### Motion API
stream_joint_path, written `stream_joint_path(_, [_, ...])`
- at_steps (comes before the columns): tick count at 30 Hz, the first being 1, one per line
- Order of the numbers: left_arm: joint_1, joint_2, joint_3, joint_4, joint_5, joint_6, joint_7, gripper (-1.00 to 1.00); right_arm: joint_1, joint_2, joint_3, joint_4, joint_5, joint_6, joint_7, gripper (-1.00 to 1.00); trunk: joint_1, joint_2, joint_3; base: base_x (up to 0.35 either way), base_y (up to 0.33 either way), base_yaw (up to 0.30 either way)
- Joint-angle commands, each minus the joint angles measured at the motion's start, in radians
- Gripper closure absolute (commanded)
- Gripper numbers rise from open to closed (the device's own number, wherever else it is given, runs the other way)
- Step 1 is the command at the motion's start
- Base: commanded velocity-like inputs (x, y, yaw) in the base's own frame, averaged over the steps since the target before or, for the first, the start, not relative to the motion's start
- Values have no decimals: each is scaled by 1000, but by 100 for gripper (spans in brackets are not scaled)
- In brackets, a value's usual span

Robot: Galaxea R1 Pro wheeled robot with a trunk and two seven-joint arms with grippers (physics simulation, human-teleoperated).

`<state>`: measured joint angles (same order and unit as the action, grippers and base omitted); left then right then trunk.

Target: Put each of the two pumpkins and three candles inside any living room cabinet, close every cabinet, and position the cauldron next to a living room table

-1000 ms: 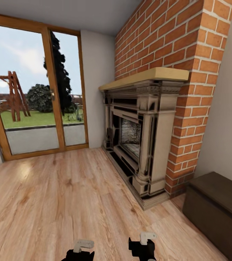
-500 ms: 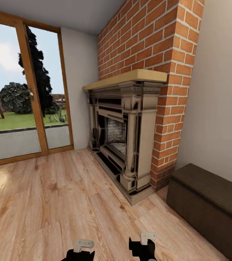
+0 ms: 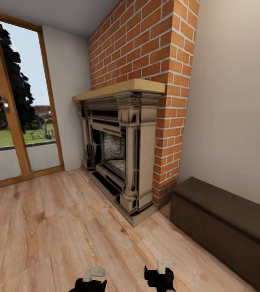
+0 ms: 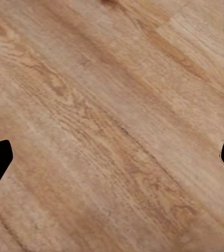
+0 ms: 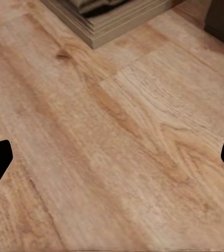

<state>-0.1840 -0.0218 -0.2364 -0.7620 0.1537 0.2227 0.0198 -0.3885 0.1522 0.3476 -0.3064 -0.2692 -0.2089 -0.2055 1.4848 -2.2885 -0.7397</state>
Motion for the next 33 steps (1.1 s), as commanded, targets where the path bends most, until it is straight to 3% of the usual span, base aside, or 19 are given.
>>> stream_joint_path(1, [0, 0, -1, -1, 9, 2, 2, -100, -1, -1, 8, 1, -10, -4, -5, -100, 0, -1, -1, -89, 37, -291])
stream_joint_path(33, [0, -1, -3, 0, 1, -28, 13, -100, -1, -3, 6, 1, -13, -4, -6, -100, 0, -1, 11, -9, 4, -291])
